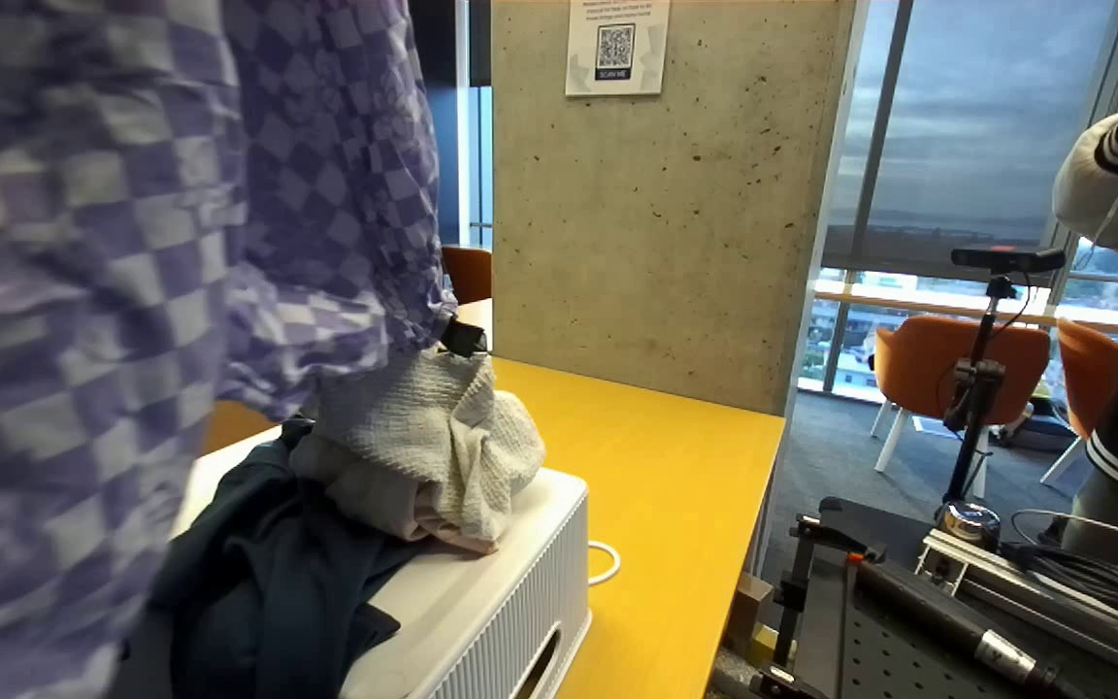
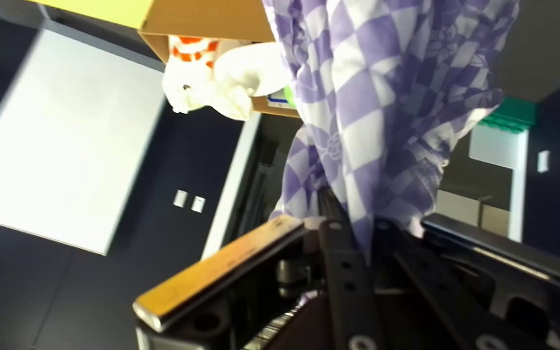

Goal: Place the items on the table on top of the white storage container.

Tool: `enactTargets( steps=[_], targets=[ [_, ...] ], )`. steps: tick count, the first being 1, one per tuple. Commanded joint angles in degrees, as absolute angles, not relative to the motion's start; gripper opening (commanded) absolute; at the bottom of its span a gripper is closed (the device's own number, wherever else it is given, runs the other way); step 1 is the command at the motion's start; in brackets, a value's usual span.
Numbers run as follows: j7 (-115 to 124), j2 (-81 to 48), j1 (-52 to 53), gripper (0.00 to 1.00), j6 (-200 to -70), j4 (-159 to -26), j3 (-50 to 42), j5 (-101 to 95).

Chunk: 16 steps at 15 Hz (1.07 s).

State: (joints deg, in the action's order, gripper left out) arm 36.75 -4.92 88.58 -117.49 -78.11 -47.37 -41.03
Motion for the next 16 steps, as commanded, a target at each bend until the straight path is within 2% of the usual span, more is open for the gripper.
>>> enactTargets(
  steps=[1, 6, 7, 11, 16],
  targets=[
    [38.1, -1.0, 88.0, 0.01, -113.1, -83.0, -48.9, -46.0],
    [38.7, 3.1, 83.3, 0.01, -122.3, -100.4, -52.2, -43.9],
    [38.5, 3.3, 72.2, 0.01, -126.1, -103.7, -43.1, -43.6],
    [36.4, 0.9, 55.0, 0.01, -142.2, -115.4, -33.2, -40.0],
    [29.9, -2.5, 32.5, 0.01, -157.1, -124.1, -15.4, -32.9]
  ],
)
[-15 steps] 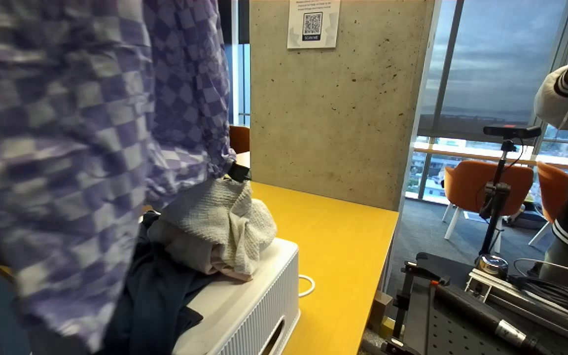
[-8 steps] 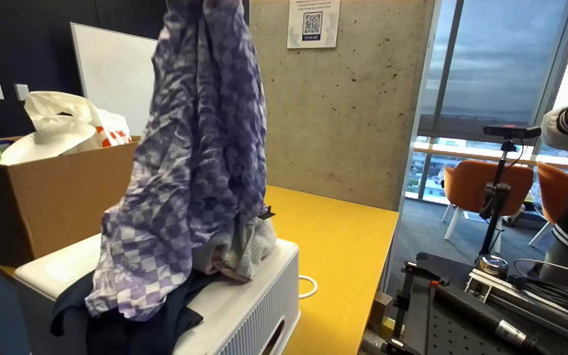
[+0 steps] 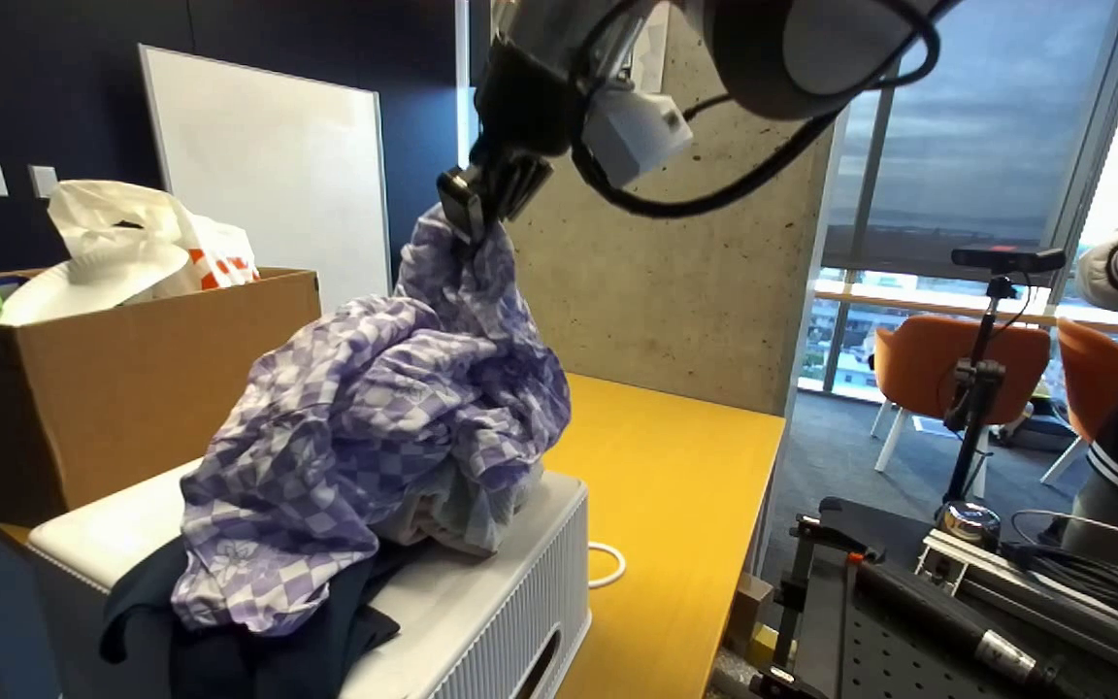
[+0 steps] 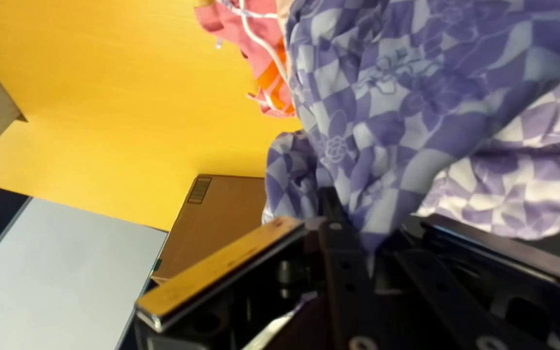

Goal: Place the items on the table on top of the white storage container.

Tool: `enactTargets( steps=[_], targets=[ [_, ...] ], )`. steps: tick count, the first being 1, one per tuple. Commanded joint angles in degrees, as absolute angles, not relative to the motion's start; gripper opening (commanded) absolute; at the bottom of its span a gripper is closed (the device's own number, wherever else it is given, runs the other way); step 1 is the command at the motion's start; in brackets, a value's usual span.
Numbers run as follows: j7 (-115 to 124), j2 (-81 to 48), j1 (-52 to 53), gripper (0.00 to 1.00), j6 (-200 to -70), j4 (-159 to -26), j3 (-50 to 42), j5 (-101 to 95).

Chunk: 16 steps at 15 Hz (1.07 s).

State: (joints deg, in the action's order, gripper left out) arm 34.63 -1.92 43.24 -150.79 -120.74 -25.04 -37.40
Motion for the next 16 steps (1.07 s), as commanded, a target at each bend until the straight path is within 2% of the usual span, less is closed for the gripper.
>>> enactTargets(
  steps=[1, 3, 4, 11, 16],
  targets=[
    [27.5, -3.1, 29.2, 0.01, -159.6, -125.1, -12.2, -30.8],
    [22.9, -4.1, 23.4, 0.01, -164.0, -126.4, -6.1, -26.8],
    [21.2, -4.6, 27.8, 0.01, -165.5, -126.7, -10.2, -24.8],
    [14.2, -6.0, 27.3, 0.01, -169.0, -122.8, -5.9, -18.1],
    [15.0, -13.5, 26.6, 0.01, -170.4, -117.4, -5.6, -18.8]
  ],
)
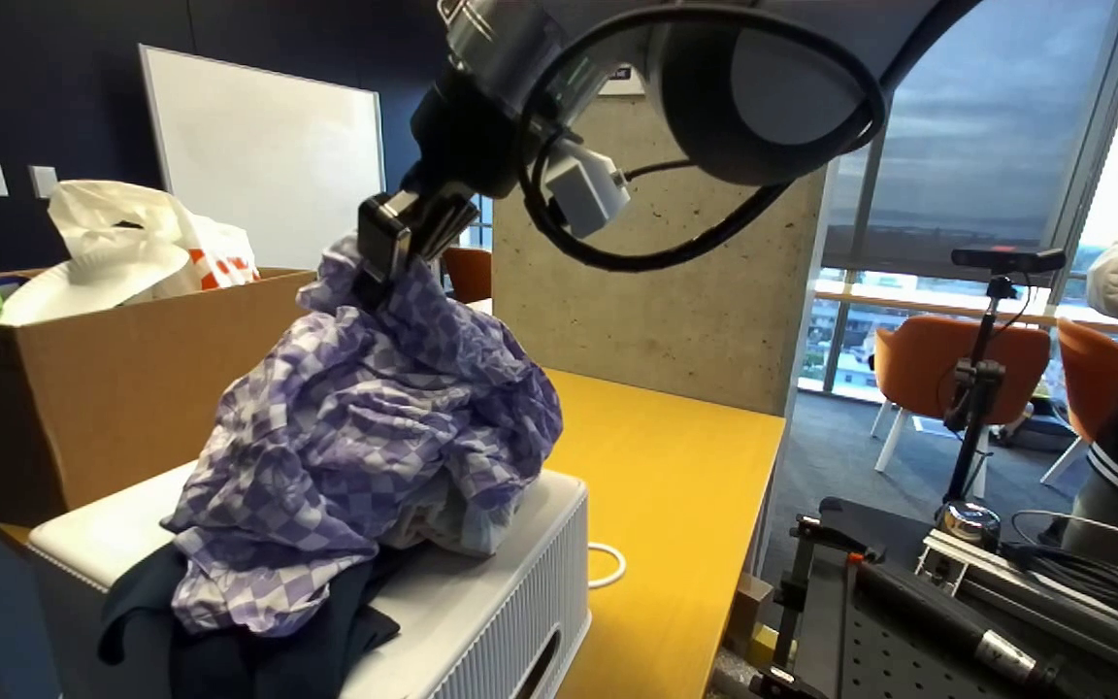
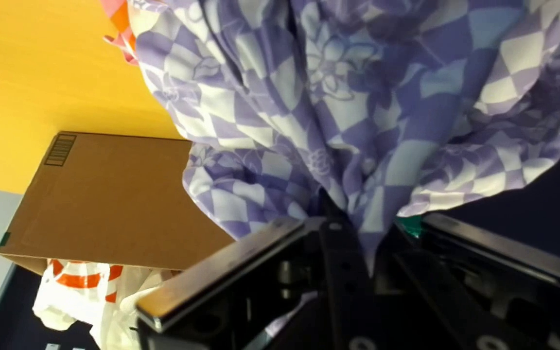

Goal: Place the items on the table on top of the white storage container.

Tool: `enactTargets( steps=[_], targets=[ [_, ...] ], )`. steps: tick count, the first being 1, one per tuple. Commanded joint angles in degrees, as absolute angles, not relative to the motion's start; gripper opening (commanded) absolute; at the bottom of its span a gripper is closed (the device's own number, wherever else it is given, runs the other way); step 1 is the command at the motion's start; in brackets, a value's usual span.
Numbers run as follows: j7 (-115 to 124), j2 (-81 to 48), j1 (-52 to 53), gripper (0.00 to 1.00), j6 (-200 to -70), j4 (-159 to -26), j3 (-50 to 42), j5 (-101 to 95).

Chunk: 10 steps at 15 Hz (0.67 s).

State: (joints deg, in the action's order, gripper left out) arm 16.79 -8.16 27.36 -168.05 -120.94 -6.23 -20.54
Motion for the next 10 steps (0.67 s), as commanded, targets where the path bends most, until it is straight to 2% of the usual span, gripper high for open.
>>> enactTargets(
  steps=[1, 5, 6, 7, 10],
  targets=[
    [15.0, -15.0, 26.4, 0.01, -170.7, -116.7, -5.6, -18.9],
    [15.8, -18.4, 26.3, 0.01, -171.8, -115.6, -5.6, -20.0],
    [16.4, -17.7, 26.7, 0.29, -171.6, -115.8, -5.5, -20.0],
    [16.9, -17.2, 27.2, 0.31, -171.2, -115.9, -5.9, -20.3],
    [19.6, -13.1, 29.8, 0.51, -169.3, -116.3, -8.4, -23.3]
  ],
)
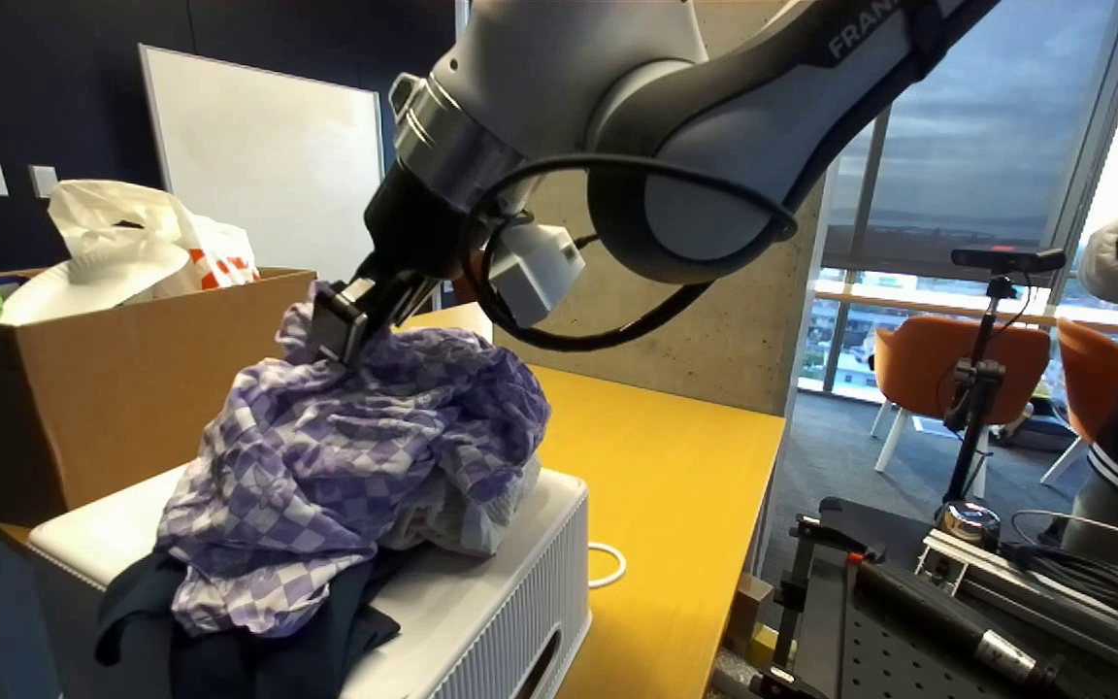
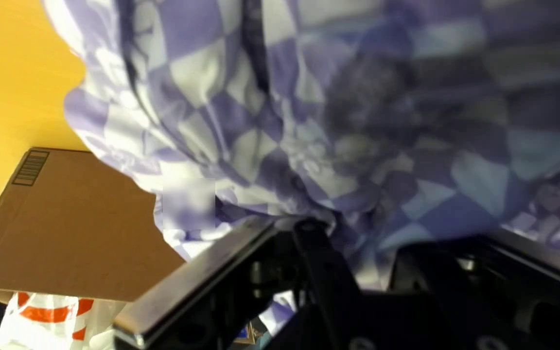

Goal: Place the items on the table on top of the white storage container.

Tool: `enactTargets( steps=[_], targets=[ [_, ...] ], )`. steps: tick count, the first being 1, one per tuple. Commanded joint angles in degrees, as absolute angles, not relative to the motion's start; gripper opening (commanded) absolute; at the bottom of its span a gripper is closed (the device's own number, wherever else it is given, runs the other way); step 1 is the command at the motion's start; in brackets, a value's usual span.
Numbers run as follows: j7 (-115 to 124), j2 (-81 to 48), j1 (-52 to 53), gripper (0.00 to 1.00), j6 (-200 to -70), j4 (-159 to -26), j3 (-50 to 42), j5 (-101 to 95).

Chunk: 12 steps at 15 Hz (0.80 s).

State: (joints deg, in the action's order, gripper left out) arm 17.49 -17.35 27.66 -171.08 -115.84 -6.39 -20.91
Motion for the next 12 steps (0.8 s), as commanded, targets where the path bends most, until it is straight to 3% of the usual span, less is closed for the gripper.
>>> enactTargets(
  steps=[1, 6, 12],
  targets=[
    [20.2, -12.4, 30.2, 0.58, -168.9, -115.7, -9.2, -24.2],
    [20.3, -11.7, 28.7, 0.96, -167.6, -111.5, -13.2, -27.8],
    [19.4, -8.7, 25.7, 1.00, -164.7, -117.6, -18.2, -29.5]
  ],
)
